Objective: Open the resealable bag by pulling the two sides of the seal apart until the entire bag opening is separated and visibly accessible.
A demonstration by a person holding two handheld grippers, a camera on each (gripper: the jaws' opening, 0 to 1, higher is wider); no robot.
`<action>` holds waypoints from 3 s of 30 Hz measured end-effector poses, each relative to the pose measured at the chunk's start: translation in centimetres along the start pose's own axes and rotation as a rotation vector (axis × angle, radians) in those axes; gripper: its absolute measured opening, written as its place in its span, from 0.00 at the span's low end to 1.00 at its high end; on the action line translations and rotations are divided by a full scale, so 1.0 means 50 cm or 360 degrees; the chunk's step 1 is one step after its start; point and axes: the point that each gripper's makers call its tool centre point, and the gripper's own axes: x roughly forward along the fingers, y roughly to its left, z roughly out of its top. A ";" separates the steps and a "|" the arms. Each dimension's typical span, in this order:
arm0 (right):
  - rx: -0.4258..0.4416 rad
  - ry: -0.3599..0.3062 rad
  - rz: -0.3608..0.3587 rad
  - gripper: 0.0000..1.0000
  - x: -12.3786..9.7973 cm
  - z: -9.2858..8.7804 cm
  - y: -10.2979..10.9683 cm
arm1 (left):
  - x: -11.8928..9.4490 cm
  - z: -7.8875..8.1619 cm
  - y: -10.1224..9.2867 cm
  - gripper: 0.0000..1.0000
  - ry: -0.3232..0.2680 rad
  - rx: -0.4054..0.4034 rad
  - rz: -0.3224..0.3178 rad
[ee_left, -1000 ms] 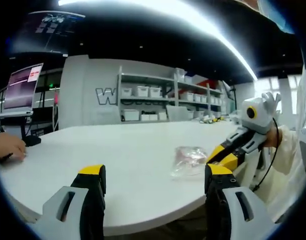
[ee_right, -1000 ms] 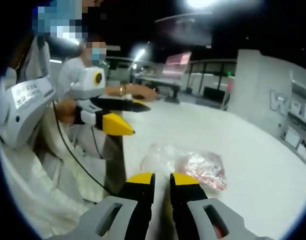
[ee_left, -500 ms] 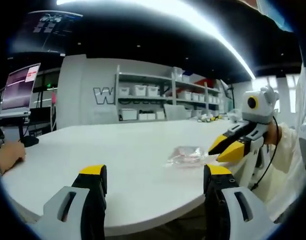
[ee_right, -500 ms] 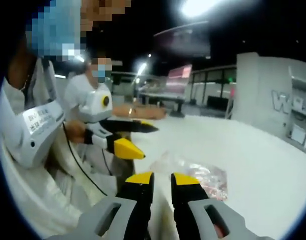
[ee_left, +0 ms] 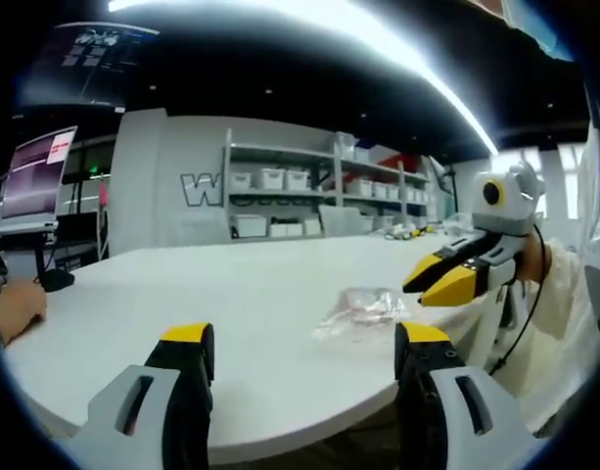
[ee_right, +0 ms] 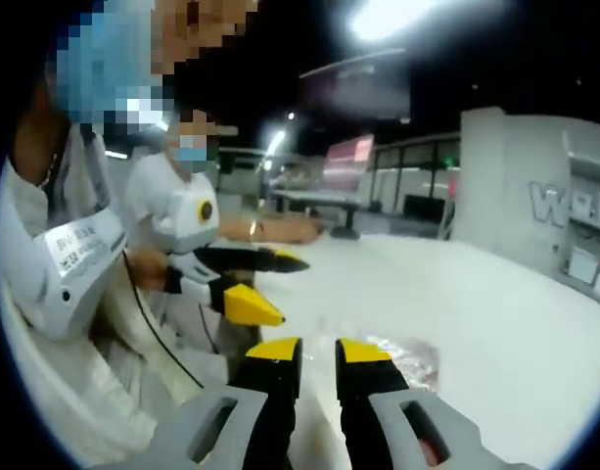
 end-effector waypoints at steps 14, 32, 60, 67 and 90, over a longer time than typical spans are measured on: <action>0.0026 -0.0030 -0.0102 0.11 0.067 0.017 -0.006 | -0.012 0.000 0.004 0.71 -0.0023 -0.0007 -0.0003; 0.0030 -0.0003 -0.0382 0.11 0.105 0.025 -0.011 | -0.019 -0.002 0.004 0.71 -0.0042 -0.0006 -0.0004; -0.0577 0.0404 -0.0560 0.11 0.117 -0.002 0.005 | -0.028 -0.015 0.006 0.70 -0.0037 0.0020 0.0005; -0.0680 0.0503 -0.0579 0.11 0.118 -0.016 -0.001 | -0.039 -0.017 0.019 0.70 -0.0048 -0.0005 0.0021; -0.0653 0.0554 -0.0586 0.09 0.106 -0.030 0.002 | -0.044 -0.021 0.027 0.70 -0.0049 -0.0033 0.0032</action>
